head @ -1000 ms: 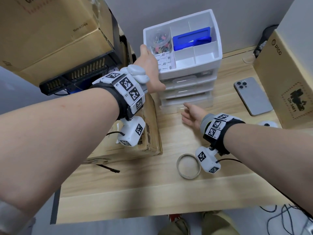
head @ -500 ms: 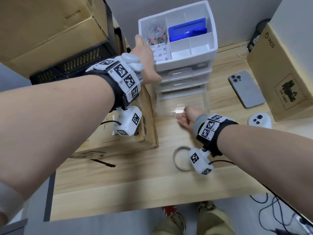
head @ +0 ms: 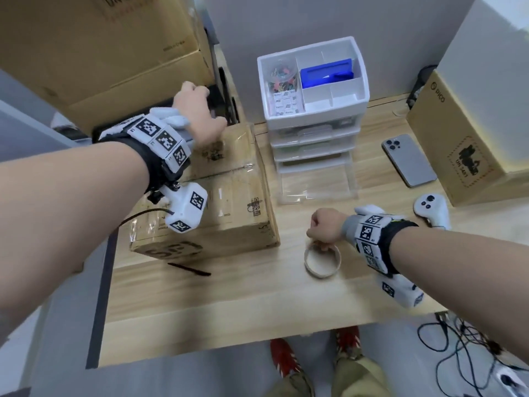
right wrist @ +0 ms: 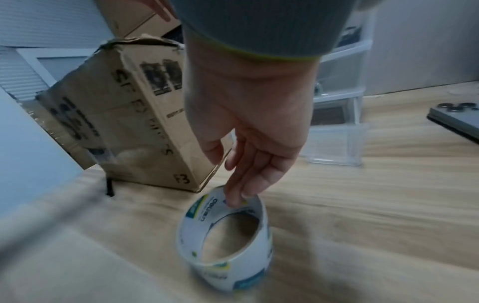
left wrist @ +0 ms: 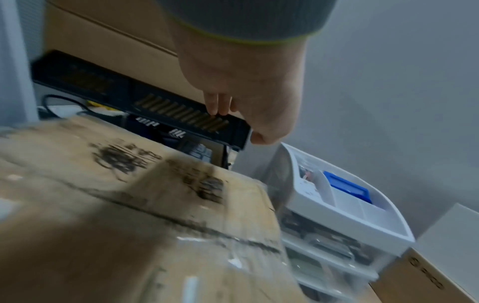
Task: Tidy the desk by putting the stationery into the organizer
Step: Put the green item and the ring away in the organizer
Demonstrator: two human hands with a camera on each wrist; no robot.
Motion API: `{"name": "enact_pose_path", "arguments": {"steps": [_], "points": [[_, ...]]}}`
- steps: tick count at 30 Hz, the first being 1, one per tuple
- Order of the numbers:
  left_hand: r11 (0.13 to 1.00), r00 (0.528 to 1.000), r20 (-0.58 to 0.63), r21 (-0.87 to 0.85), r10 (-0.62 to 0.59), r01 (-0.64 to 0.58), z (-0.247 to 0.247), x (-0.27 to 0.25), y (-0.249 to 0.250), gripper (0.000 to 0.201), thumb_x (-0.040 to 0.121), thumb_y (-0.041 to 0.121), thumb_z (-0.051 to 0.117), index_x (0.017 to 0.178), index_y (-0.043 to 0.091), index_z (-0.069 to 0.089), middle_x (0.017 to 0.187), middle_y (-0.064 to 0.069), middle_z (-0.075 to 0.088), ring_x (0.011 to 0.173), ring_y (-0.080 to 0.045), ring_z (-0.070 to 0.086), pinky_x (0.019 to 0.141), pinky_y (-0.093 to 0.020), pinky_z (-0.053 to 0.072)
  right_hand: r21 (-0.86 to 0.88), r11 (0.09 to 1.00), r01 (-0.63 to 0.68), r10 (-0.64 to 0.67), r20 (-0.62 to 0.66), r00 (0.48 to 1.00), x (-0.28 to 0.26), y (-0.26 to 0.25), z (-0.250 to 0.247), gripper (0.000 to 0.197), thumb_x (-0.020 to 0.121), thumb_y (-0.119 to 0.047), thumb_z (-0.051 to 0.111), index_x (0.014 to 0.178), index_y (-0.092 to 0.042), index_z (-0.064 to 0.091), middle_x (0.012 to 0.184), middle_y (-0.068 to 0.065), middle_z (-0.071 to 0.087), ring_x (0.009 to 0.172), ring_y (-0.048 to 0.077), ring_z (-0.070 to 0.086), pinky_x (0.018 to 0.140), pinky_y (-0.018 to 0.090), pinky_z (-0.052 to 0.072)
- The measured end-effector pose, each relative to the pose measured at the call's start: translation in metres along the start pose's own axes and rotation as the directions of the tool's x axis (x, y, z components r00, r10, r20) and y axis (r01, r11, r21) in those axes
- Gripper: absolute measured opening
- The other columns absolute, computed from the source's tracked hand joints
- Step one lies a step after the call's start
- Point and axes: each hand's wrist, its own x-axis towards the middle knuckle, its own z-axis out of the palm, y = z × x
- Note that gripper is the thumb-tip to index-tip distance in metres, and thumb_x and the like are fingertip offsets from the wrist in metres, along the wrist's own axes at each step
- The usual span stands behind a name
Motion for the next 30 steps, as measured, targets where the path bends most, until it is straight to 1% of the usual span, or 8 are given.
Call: {"name": "enact_pose_path", "arguments": {"steps": [7,10,14,17,20,23,26,30], "points": [[0.984,0.966,-0.190,-0.018,-0.176,0.176,-0.034,-0.048,-0.106,0.039,0.084,0.017,0.045,0.121,0.012,0.059,0.128,-0.012,0.050,0.112,-0.032,0.052,0.088,-0.045,0.048,-0.458,0.888,-0.020,0.012,-0.019,1.000,-0.021,-0.031,0.037,0.037,0.090,-0.042,0.055,0.097,-0.007,0.065,0.096,0.009,0.067,0.082,0.027,0.063,0.065,0.029,0.047],[0.977,0.935,-0.283,-0.048,-0.215,0.210,-0.038,-0.089,-0.154,0.030,0.086,0.012,0.043,0.111,0.010,0.058,0.122,-0.012,0.051,0.110,-0.032,0.051,0.087,-0.046,0.048,-0.565,0.824,0.039,-0.029,0.027,0.999,-0.023,-0.060,0.061,0.026,0.090,-0.037,0.059,0.098,-0.012,0.061,0.098,0.006,0.063,0.083,0.027,0.061,0.063,0.028,0.043],[0.929,0.884,-0.294,-0.046,-0.365,0.368,-0.022,-0.137,-0.212,0.022,0.088,0.011,0.042,0.107,0.010,0.055,0.120,-0.013,0.051,0.107,-0.034,0.051,0.084,-0.049,0.047,-0.685,0.703,0.189,-0.096,0.171,0.981,-0.020,-0.101,0.101,0.023,0.091,-0.019,0.056,0.110,-0.009,0.065,0.109,0.010,0.069,0.097,0.029,0.068,0.078,0.034,0.056],[0.878,0.863,-0.181,0.001,-0.471,0.479,-0.002,-0.168,-0.235,0.020,0.092,0.010,0.045,0.110,0.007,0.054,0.118,-0.016,0.053,0.104,-0.036,0.056,0.082,-0.046,0.047,-0.695,0.660,0.286,-0.184,0.219,0.958,-0.018,-0.128,0.129,0.016,0.090,-0.020,0.054,0.098,-0.010,0.064,0.096,0.009,0.068,0.088,0.028,0.068,0.076,0.036,0.058],[0.858,0.862,0.055,0.153,-0.503,0.491,0.025,-0.209,-0.257,0.019,0.093,0.012,0.047,0.109,0.008,0.055,0.112,-0.014,0.060,0.096,-0.034,0.061,0.076,-0.042,0.049,-0.741,0.572,0.351,-0.182,0.303,0.935,-0.016,-0.155,0.154,0.007,0.087,-0.008,0.056,0.090,-0.012,0.061,0.090,0.004,0.063,0.093,0.026,0.065,0.074,0.033,0.052],[0.958,0.896,0.341,0.146,-0.283,0.247,0.059,-0.244,-0.259,0.022,0.093,0.016,0.046,0.114,0.014,0.052,0.108,-0.011,0.064,0.088,-0.031,0.061,0.074,-0.037,0.050,-0.652,0.635,0.415,-0.299,0.287,0.910,-0.011,-0.159,0.167,0.019,0.090,-0.010,0.056,0.106,-0.010,0.067,0.104,0.010,0.066,0.101,0.029,0.064,0.082,0.033,0.048],[0.997,0.808,0.590,0.068,-0.009,-0.039,0.099,-0.267,-0.244,0.036,0.090,0.016,0.048,0.126,0.017,0.045,0.107,-0.009,0.065,0.087,-0.028,0.062,0.072,-0.039,0.051,-0.699,0.583,0.414,-0.250,0.331,0.910,-0.013,-0.159,0.171,0.026,0.085,-0.001,0.054,0.108,-0.013,0.059,0.100,0.006,0.058,0.090,0.025,0.058,0.070,0.031,0.043],[1.000,0.768,0.640,0.024,-0.021,0.007,0.144,-0.274,-0.209,0.048,0.087,0.010,0.050,0.134,0.017,0.040,0.097,-0.006,0.059,0.080,-0.024,0.057,0.069,-0.035,0.048,-0.703,0.559,0.439,-0.258,0.356,0.898,-0.013,-0.155,0.167,0.029,0.075,0.005,0.045,0.090,-0.019,0.048,0.089,0.000,0.053,0.080,0.023,0.053,0.054,0.026,0.035]]}}
